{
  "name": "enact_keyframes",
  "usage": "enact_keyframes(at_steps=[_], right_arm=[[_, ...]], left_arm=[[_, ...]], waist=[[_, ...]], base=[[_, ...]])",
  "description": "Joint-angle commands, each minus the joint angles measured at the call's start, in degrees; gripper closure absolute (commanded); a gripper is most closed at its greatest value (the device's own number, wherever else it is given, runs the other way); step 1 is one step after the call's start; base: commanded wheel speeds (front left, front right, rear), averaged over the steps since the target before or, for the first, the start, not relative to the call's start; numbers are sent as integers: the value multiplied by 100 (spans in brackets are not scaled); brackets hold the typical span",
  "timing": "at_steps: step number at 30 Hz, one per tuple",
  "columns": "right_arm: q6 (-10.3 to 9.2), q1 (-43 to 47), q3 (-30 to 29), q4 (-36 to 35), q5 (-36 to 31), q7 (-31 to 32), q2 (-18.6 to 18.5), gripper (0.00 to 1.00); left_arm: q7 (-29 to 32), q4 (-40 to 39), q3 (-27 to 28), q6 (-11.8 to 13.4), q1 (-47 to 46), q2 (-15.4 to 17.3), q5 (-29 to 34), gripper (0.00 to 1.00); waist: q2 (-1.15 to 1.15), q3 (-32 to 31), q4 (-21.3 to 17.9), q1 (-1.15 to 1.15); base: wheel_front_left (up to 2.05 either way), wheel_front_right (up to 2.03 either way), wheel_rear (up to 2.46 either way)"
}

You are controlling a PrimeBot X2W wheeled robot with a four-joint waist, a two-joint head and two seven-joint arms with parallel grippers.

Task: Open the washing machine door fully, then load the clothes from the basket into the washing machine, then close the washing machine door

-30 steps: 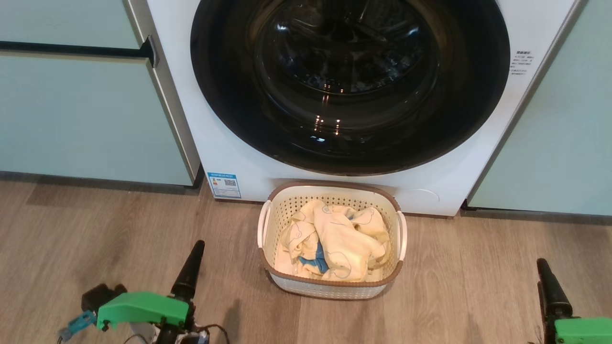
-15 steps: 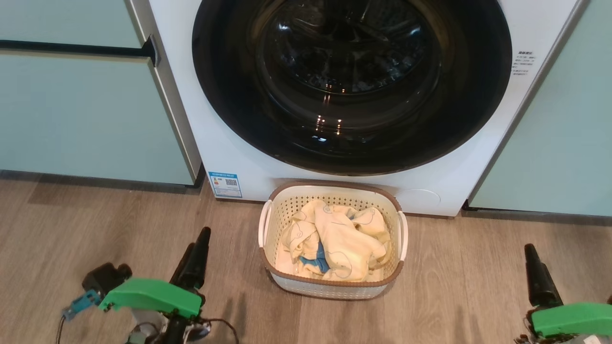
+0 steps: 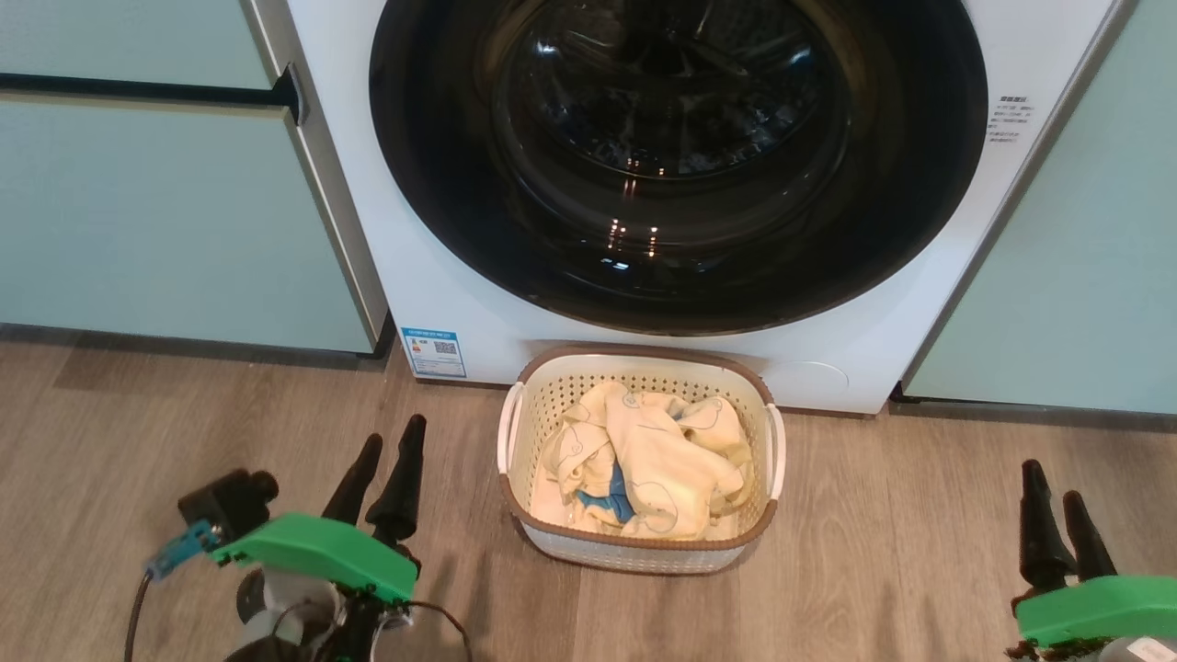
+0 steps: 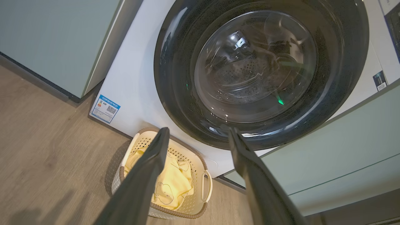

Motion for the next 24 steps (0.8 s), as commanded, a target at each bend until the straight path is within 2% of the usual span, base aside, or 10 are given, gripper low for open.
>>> enact_keyframes(at_steps=[1,15,24], right_arm=[[12,-365,50,-242,-225,-88,-108,0],[14,-399,106,-366,-1291,-324,-129,0],[15,-420,156,-452,-1925,-476,-143,0]], left_arm=[[-88,-253,84,28,-359,126,205,0],[-324,-258,-93,300,-509,241,1240,0],[-476,-192,-86,328,-628,262,1774,0]], waist=[[0,2,0,0],[0,18,16,0],[0,22,15,0]], base=[[0,0,0],[0,0,0],[0,0,0]])
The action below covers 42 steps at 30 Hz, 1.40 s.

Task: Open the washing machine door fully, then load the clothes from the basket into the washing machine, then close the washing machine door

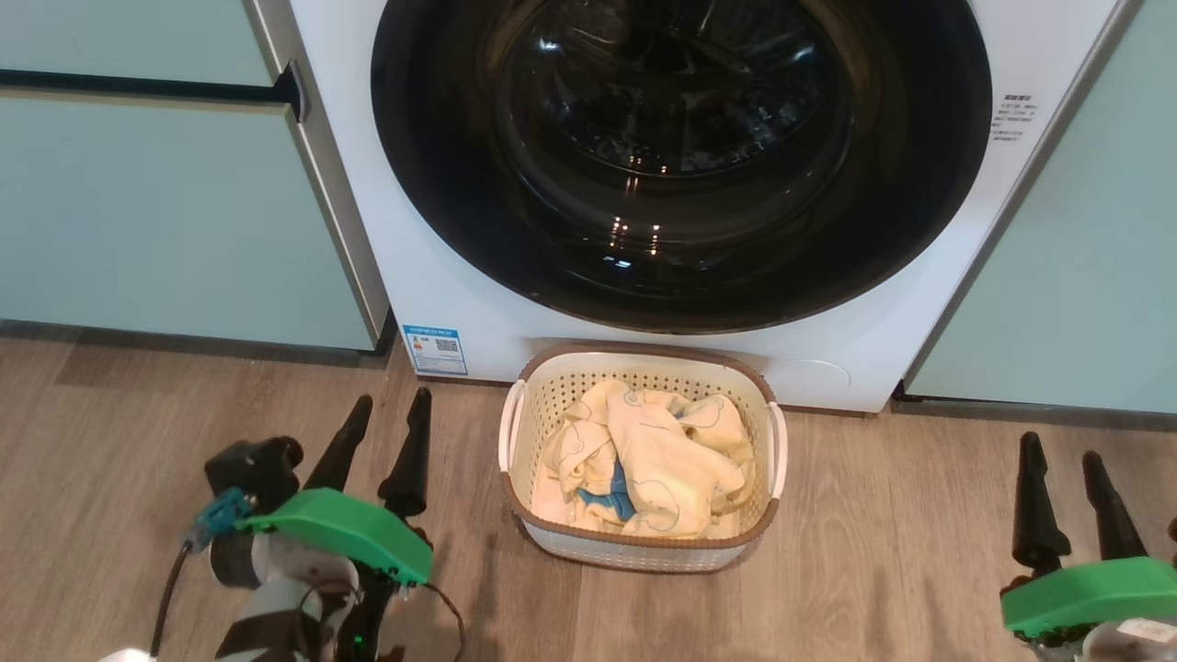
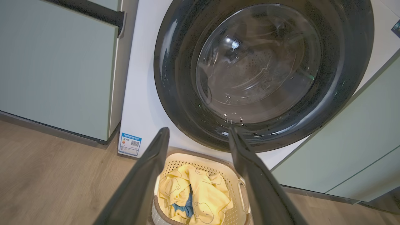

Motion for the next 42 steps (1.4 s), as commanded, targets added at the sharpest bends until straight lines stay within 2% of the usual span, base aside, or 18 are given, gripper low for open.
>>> enact_keyframes(at_steps=[1,34,42], right_arm=[[16,-318,115,-255,-203,-91,-105,0],[21,-372,164,-557,-2346,-641,-156,0],[21,-352,97,-489,-2060,-641,-155,0]], left_arm=[[-87,-194,114,15,-358,117,187,0],[-637,105,563,-119,-799,-18,2049,0],[-637,210,590,-180,-812,-27,1938,0]], waist=[[0,1,0,0],[0,41,4,0],[0,40,-1,0]], base=[[0,0,0],[0,0,0],[0,0,0]])
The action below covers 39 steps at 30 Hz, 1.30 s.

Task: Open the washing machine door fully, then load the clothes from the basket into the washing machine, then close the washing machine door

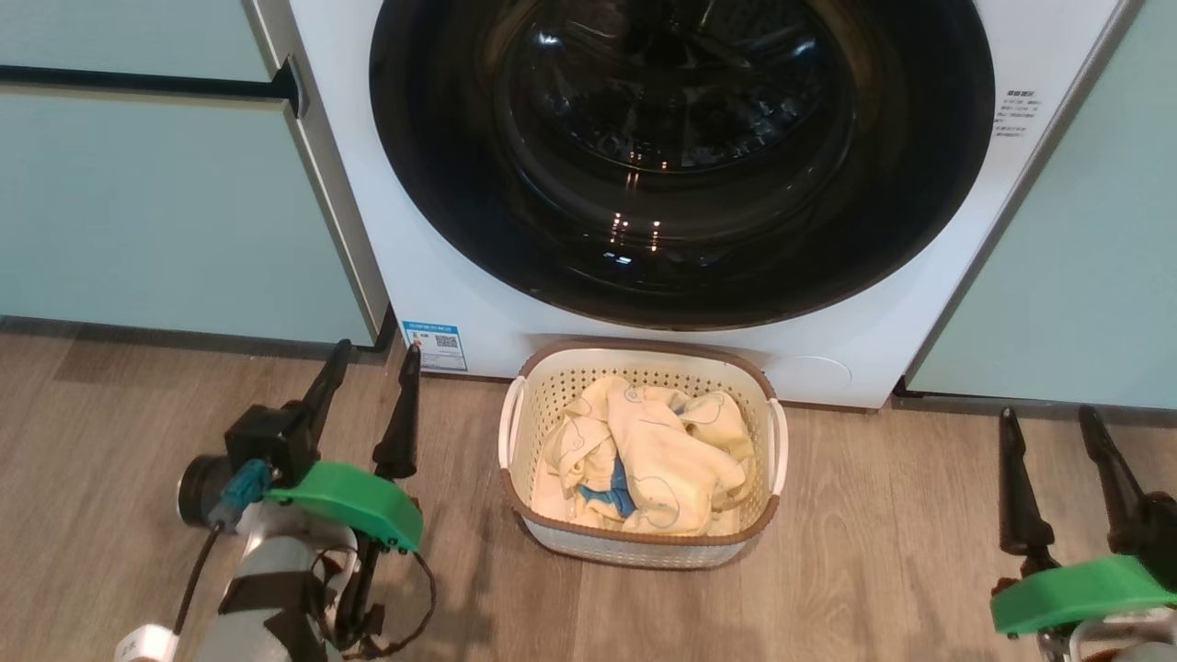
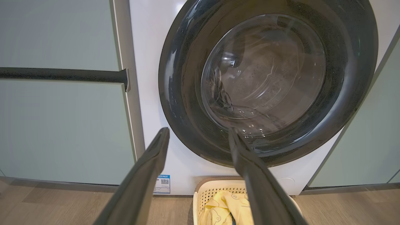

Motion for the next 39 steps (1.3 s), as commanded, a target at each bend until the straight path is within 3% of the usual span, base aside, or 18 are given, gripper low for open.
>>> enact_keyframes(at_steps=[1,7,27,39], right_arm=[[21,-301,97,-148,76,-78,-118,0],[21,-289,48,18,379,-78,-118,0],[21,-301,174,166,389,-78,-118,0],[21,-302,203,198,452,-78,-118,0]], left_arm=[[-36,-165,193,-22,-315,60,-27,0],[-36,-75,180,-47,-333,59,-165,0],[-36,29,196,-30,-359,58,-292,0],[-36,87,144,-66,-361,58,-341,0]], waist=[[0,-1,-2,0],[0,0,-3,0],[0,-4,-7,0],[0,2,-32,0]], base=[[0,0,0],[0,0,0],[1,2,-3],[66,75,-141]])
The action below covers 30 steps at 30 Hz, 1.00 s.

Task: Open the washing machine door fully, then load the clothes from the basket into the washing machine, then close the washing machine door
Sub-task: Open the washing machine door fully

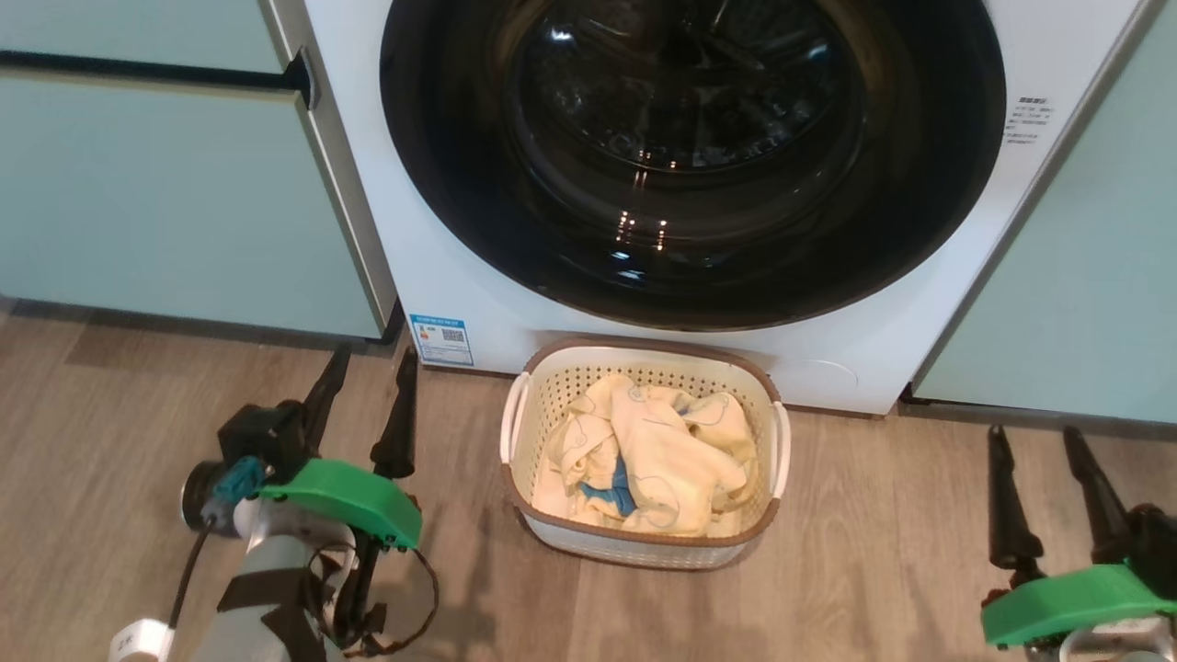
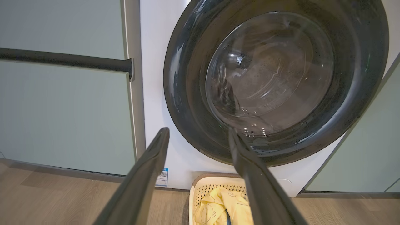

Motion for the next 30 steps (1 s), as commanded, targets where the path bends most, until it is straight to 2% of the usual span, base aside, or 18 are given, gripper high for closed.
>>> enact_keyframes(at_steps=[1,20,30], right_arm=[[21,-301,143,-158,44,-55,-117,0],[21,-304,115,-158,99,-55,-117,0],[21,-300,89,-213,148,-55,-117,0]], left_arm=[[-36,-154,148,-21,-272,61,-29,0],[-36,-125,84,-104,-268,61,-78,0],[-36,-86,57,-135,-263,61,-21,0]], waist=[[0,4,-4,-1],[0,-7,-22,-1],[0,3,-39,-1]], base=[[117,127,-244],[115,123,-238],[54,54,-108]])
